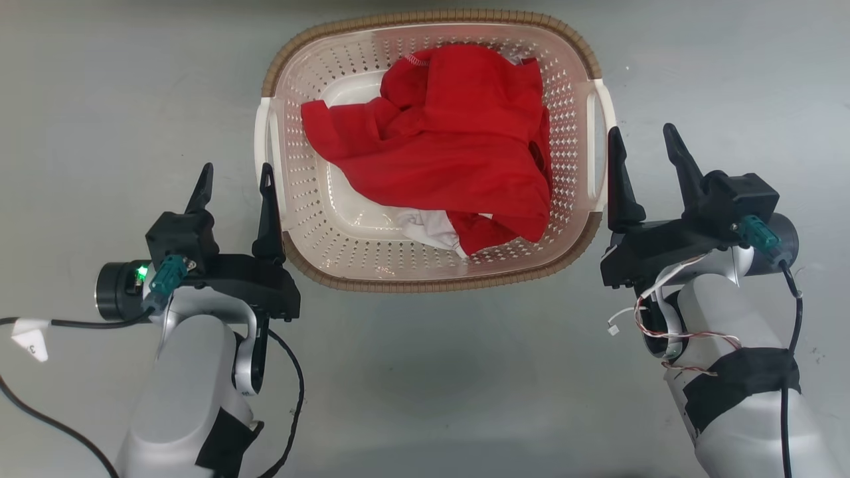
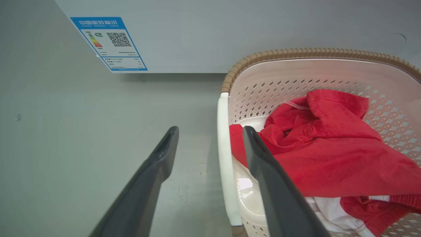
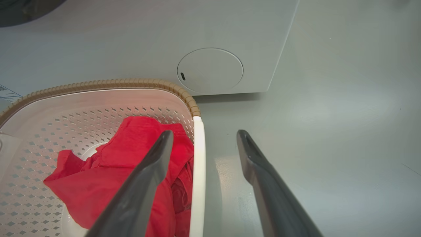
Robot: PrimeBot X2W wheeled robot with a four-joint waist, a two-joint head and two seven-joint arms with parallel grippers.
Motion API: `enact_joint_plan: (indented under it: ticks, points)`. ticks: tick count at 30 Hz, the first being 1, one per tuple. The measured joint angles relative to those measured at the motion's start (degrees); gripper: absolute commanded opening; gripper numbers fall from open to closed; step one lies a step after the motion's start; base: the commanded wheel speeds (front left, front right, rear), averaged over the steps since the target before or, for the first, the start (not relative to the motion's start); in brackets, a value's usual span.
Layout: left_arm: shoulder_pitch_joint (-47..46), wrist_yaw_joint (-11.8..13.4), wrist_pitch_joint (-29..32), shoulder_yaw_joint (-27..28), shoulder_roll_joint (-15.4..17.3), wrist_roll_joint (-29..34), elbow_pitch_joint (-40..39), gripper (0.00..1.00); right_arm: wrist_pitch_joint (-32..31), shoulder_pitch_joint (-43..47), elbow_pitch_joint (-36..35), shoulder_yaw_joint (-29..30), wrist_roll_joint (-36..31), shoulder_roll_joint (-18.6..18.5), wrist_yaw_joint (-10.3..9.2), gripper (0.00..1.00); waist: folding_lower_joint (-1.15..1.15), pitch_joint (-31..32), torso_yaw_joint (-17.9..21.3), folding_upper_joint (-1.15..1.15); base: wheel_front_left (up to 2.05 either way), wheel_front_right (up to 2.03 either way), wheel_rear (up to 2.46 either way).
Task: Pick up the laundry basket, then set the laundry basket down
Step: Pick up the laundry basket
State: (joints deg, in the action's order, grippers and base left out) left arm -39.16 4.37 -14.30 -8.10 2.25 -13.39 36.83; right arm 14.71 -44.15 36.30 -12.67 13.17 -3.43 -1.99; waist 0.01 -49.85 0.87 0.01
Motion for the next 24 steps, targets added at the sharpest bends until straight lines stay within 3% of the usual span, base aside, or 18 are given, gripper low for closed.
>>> enact_joint_plan:
  ticks: [24]
  points:
    - [-10.4,-3.0,2.7,-2.1,-0.4,-0.8,13.2,1.0,0.0,-9.1,11.9,-4.4,0.4,-0.2,0.98,1.0,0.0,-5.8,-0.5,-0.01,0.0,0.0,0.0]
